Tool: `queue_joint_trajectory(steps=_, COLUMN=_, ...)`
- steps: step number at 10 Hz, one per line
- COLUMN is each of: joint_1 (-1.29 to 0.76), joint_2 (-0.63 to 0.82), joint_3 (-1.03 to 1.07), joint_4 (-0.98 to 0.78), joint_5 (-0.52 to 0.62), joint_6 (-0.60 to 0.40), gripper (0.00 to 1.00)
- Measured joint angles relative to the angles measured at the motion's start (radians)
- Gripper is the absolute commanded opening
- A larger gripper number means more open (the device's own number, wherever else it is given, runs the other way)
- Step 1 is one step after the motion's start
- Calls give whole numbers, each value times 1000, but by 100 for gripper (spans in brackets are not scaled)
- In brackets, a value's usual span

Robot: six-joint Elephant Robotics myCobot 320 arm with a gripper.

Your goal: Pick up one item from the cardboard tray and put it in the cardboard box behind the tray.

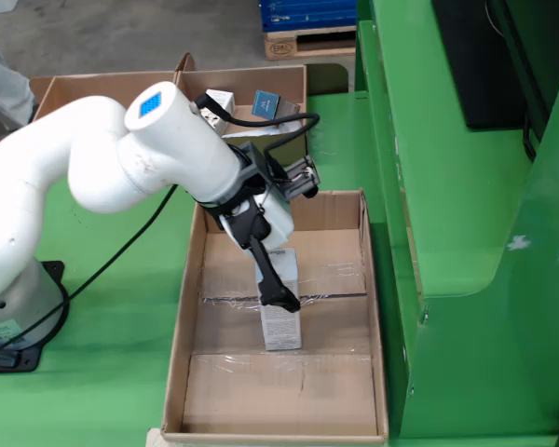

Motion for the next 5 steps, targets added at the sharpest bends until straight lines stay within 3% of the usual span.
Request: queue_joint_trajectory(steps=5, joint_1=-9, joint_2=-173, joint_3=232, joint_4=160, joint_5=-55, joint_6=-11, gripper=100)
